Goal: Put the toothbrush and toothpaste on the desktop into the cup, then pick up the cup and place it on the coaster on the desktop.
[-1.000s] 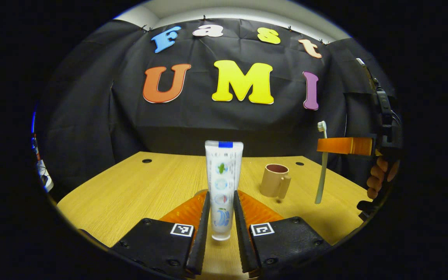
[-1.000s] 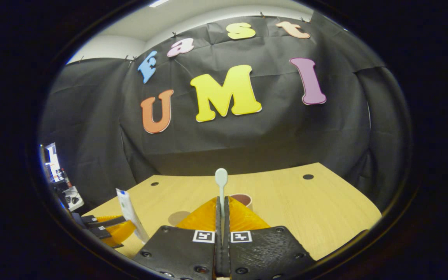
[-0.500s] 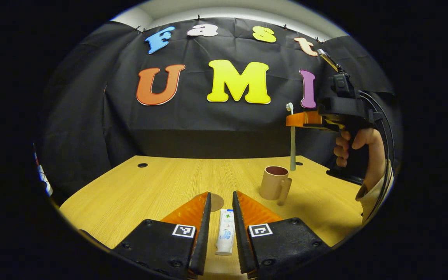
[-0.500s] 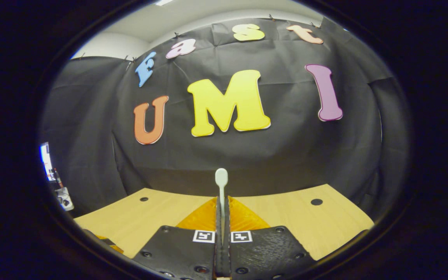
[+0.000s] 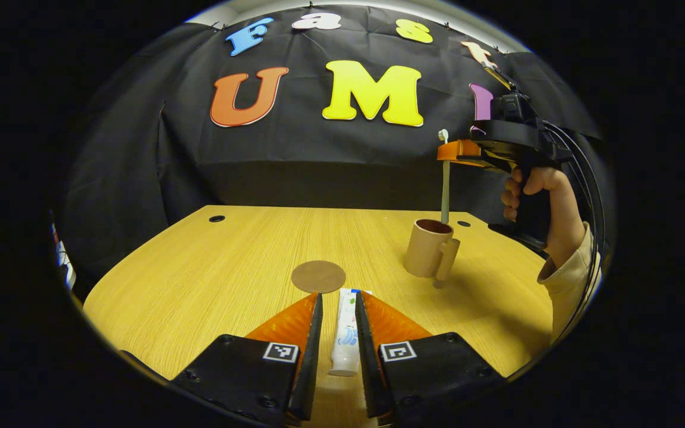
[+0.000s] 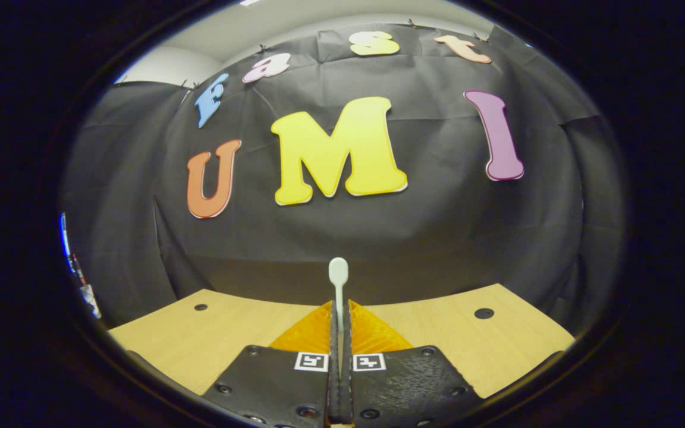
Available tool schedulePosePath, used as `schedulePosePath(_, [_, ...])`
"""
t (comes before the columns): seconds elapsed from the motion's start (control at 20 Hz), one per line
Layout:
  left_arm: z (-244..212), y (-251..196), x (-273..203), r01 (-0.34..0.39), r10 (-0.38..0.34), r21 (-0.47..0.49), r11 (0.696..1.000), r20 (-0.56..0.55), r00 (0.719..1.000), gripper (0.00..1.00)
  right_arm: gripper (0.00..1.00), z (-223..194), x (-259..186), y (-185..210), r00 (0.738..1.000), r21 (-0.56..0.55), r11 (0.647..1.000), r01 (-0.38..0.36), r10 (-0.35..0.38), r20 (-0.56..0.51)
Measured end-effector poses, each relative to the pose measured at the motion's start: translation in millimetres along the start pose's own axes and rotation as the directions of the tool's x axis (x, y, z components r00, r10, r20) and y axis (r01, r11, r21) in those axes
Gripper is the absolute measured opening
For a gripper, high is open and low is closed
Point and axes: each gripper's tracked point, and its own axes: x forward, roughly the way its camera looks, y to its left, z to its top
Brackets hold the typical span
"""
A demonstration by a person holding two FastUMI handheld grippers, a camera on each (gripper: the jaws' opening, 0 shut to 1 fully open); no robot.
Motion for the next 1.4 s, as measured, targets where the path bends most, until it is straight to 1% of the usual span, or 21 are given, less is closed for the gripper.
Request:
schedulePosePath(0.1, [-6.1, -3.3, 0.8, 0.006, -0.006, -0.005, 1.0, -0.021, 1.0, 0.36, 0.0, -9.8, 8.2, -2.1, 1.0, -0.017, 1.0, 0.005, -0.005, -0.019])
schedulePosePath(0.15, [-9.4, -5.2, 4.0, 0.009, -0.009, -0.003, 1.0, -0.03, 0.999, 0.4, 0.0, -13.7, 11.5, -1.6, 1.0, -0.021, 1.0, 0.002, -0.003, -0.028])
schedulePosePath(0.2, [-12.7, -6.1, 6.4, 0.007, -0.006, 0.004, 1.0, -0.039, 0.999, 0.32, 0.02, -17.6, 12.8, -0.2, 0.999, -0.026, 1.0, -0.002, 0.001, -0.038])
schedulePosePath(0.25, [-15.6, -7.4, 7.5, 0.007, -0.007, 0.011, 1.0, -0.05, 0.999, 0.37, 0.02, -20.2, 14.0, -1.3, 0.999, -0.032, 0.999, 0.004, -0.005, -0.048])
schedulePosePath(0.3, [-18.5, -8.1, 9.0, 0.006, -0.005, 0.016, 1.0, -0.059, 0.998, 0.39, 0.03, -23.8, 15.6, -1.6, 0.999, -0.038, 0.999, -0.001, -0.001, -0.052])
schedulePosePath(0.4, [-24.9, -11.2, 13.6, 0.015, -0.014, 0.02, 1.0, -0.082, 0.997, 0.43, 0.07, -30.2, 14.0, 2.5, 0.997, -0.028, 0.999, -0.031, 0.028, -0.071])
schedulePosePath(0.45, [-27.9, -12.6, 15.1, 0.02, -0.018, 0.019, 1.0, -0.098, 0.995, 0.45, 0.27, -33.9, 11.3, 5.7, 0.995, -0.018, 0.999, -0.049, 0.048, -0.087])
schedulePosePath(0.5, [-30.0, -14.0, 17.0, 0.022, -0.019, 0.019, 1.0, -0.113, 0.993, 0.51, 0.46, -36.8, 8.2, 9.0, 0.992, -0.012, 0.997, -0.071, 0.07, -0.101])
schedulePosePath(0.55, [-32.5, -15.5, 19.2, 0.022, -0.019, 0.022, 1.0, -0.126, 0.992, 0.6, 0.66, -41.8, 5.7, 9.1, 0.99, -0.019, 0.997, -0.079, 0.076, -0.116])
schedulePosePath(0.6, [-34.5, -16.7, 22.3, 0.028, -0.024, 0.025, 0.999, -0.141, 0.99, 0.62, 0.86, -46.6, 3.3, 4.9, 0.99, -0.034, 0.997, -0.068, 0.063, -0.126])
schedulePosePath(0.65, [-37.9, -18.5, 26.0, 0.034, -0.03, 0.024, 0.999, -0.16, 0.987, 0.64, 0.91, -48.2, -1.4, -1.0, 0.991, -0.047, 0.998, -0.049, 0.043, -0.123])
schedulePosePath(0.7, [-42.0, -19.8, 28.5, 0.037, -0.032, 0.028, 0.999, -0.182, 0.983, 0.69, 0.97, -51.3, -7.5, -5.0, 0.992, -0.049, 0.998, -0.034, 0.028, -0.12])
schedulePosePath(0.75, [-44.9, -18.7, 29.4, 0.036, -0.028, 0.035, 0.999, -0.205, 0.978, 0.72, 0.97, -54.1, -15.2, -7.7, 0.993, -0.037, 0.999, -0.033, 0.029, -0.115])
schedulePosePath(0.85, [-50.3, -18.2, 30.4, 0.036, -0.025, 0.039, 0.999, -0.249, 0.968, 0.73, 0.97, -64.4, -35.7, -8.9, 0.992, 0.007, 0.998, -0.059, 0.059, -0.109])
schedulePosePath(0.95, [-61.9, -23.6, 34.5, 0.061, -0.05, 0.026, 0.998, -0.321, 0.946, 0.73, 0.96, -72.1, -60.6, -18.4, 0.994, 0.039, 0.997, -0.065, 0.069, -0.085])
schedulePosePath(1.1, [-71.1, -23.0, 45.6, 0.07, -0.048, 0.04, 0.997, -0.406, 0.913, 0.73, 0.96, -78.8, -91.1, -37.8, 0.998, 0.046, 0.998, -0.047, 0.049, -0.042])
schedulePosePath(1.25, [-71.3, -21.6, 45.2, 0.069, -0.039, 0.056, 0.996, -0.424, 0.905, 0.73, 0.96, -74.7, -114.4, -60.0, 1.0, 0.065, 0.998, -0.005, 0.005, 0.004])
schedulePosePath(1.3, [-71.1, -21.8, 46.0, 0.064, -0.033, 0.059, 0.996, -0.43, 0.902, 0.73, 0.96, -74.1, -121.3, -63.1, 1.0, 0.084, 0.996, -0.003, 0.002, 0.012])
schedulePosePath(1.35, [-72.3, -20.2, 45.1, 0.057, -0.023, 0.065, 0.996, -0.437, 0.899, 0.73, 0.94, -72.8, -126.2, -66.1, 1.0, 0.102, 0.995, -0.005, 0.003, 0.016])
schedulePosePath(1.4, [-72.8, -19.5, 45.9, 0.055, -0.018, 0.073, 0.996, -0.439, 0.898, 0.72, 0.96, -74.2, -129.6, -70.1, 1.0, 0.112, 0.994, 0.0, -0.001, 0.013])
